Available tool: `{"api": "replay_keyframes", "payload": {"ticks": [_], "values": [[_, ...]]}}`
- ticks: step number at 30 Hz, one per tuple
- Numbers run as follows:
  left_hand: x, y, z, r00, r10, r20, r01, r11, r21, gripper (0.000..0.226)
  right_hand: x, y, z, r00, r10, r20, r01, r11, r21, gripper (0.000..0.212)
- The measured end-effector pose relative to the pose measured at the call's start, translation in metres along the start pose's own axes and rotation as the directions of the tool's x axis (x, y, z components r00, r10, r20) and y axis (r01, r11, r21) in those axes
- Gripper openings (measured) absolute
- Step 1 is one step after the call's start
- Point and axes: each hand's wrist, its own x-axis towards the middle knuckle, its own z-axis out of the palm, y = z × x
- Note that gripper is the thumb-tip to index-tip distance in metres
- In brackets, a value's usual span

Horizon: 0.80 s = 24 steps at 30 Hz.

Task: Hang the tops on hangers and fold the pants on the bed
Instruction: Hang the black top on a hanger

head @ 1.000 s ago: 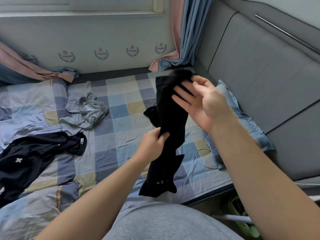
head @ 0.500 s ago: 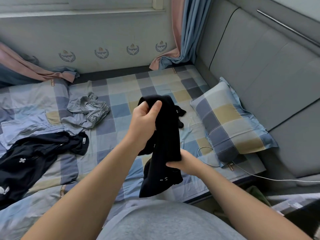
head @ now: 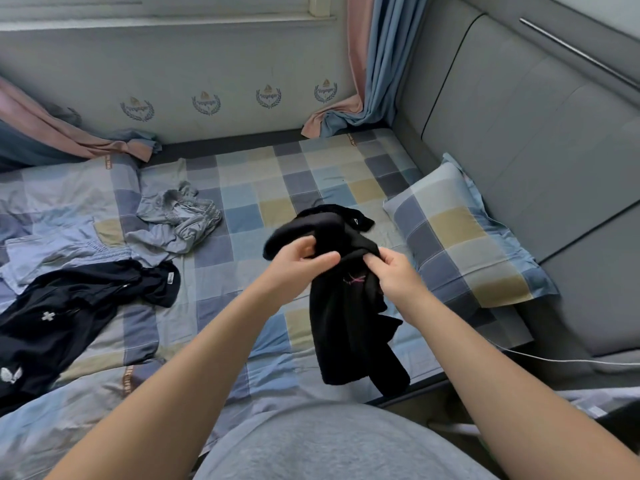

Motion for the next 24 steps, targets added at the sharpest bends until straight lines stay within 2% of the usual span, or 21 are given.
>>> {"api": "replay_keyframes", "payload": {"ticks": [1, 2, 6, 8, 11, 12, 14, 16, 19, 21, 24], "values": [[-0.001, -0.006, 0.003, 0.999, -0.046, 0.026, 0.045, 0.998, 0.048, 0.064, 0.0, -0.007, 0.0, 1.0, -0.002, -0.028, 0.004, 0.998, 0.057, 0.021], [-0.003, -0.011, 0.008, 0.996, -0.065, 0.068, 0.059, 0.994, 0.093, 0.073, 0.0, -0.014, 0.0, 0.999, -0.001, -0.052, 0.006, 0.994, 0.111, 0.022], [-0.008, -0.028, 0.025, 0.957, -0.112, 0.268, 0.07, 0.984, 0.163, 0.065, 0.002, -0.04, -0.003, 0.998, 0.009, -0.07, 0.013, 0.952, 0.305, 0.024], [-0.004, -0.036, 0.033, 0.98, -0.035, 0.196, -0.007, 0.978, 0.209, 0.053, 0.002, -0.047, -0.004, 0.997, 0.01, -0.078, 0.023, 0.914, 0.404, 0.023], [0.003, -0.034, 0.032, 0.996, 0.085, -0.02, -0.079, 0.976, 0.204, 0.011, 0.002, -0.048, -0.007, 0.995, 0.007, -0.097, 0.04, 0.882, 0.469, 0.019], [0.006, -0.032, 0.028, 0.993, 0.095, -0.072, -0.081, 0.98, 0.179, 0.009, 0.002, -0.047, -0.008, 0.995, -0.003, -0.103, 0.051, 0.882, 0.469, 0.016], [0.008, -0.024, 0.019, 0.986, 0.062, -0.153, -0.055, 0.997, 0.048, 0.013, -0.002, -0.042, -0.009, 0.994, -0.041, -0.106, 0.079, 0.92, 0.385, 0.012], [0.008, -0.015, 0.01, 0.977, -0.016, -0.214, -0.016, 0.989, -0.148, 0.016, -0.011, -0.037, -0.008, 0.995, -0.087, -0.052, 0.097, 0.972, 0.214, 0.018], [0.007, -0.001, 0.001, 0.96, -0.165, -0.225, 0.058, 0.907, -0.417, 0.022, -0.025, -0.023, -0.004, 0.985, -0.039, 0.169, 0.045, 0.998, -0.032, 0.043], [0.006, 0.007, -0.002, 0.955, -0.232, -0.186, 0.11, 0.857, -0.503, 0.026, -0.032, -0.016, 0.004, 0.949, 0.042, 0.312, 0.004, 0.989, -0.147, 0.057], [0.001, 0.017, 0.002, 0.952, -0.267, -0.152, 0.146, 0.828, -0.542, 0.024, -0.037, -0.011, 0.023, 0.919, 0.038, 0.392, -0.011, 0.998, -0.07, 0.051]]}}
